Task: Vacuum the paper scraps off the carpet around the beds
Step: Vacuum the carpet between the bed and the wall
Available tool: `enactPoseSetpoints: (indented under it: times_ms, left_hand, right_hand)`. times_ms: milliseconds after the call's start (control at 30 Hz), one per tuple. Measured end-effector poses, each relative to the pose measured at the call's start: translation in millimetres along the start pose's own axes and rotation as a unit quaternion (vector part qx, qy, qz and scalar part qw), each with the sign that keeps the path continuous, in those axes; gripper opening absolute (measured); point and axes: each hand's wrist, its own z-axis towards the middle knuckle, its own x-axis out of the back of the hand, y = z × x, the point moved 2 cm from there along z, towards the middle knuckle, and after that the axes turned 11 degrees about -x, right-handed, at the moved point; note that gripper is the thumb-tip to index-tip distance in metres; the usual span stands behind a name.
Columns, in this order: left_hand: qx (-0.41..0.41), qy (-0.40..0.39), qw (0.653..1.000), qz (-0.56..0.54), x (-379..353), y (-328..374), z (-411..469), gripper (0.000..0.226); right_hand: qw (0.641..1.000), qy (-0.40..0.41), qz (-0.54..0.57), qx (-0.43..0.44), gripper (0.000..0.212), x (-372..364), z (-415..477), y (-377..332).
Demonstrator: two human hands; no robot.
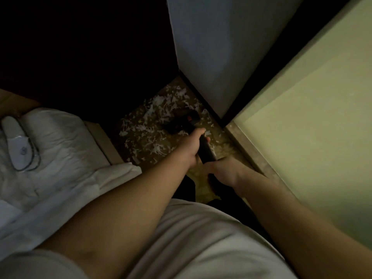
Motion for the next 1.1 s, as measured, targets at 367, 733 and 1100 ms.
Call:
enactPoseSetpoints:
  times_ms: [367, 733, 1100]
  left_hand:
    - [0.022, -0.03, 0.999, -0.012, -78.1, -81.1, -47.8, 0.033]
    - [0.038, -0.02, 0.998, -0.045, -55.3, -74.7, -36.3, 0.031]
    - [0.011, 0.062, 0.995, -0.071, 74.5, 53.6, 17.1, 0.028]
  right_hand:
    - [1.0, 0.013, -0.025, -0.004, 0.016, 70.8, -12.7, 100.3]
    - [0.999, 0.011, -0.048, -0.022, 0.026, 52.9, -0.8, 82.4]
    - [0.995, -0.043, -0.088, 0.002, 0.018, -50.9, 20.1, -75.3]
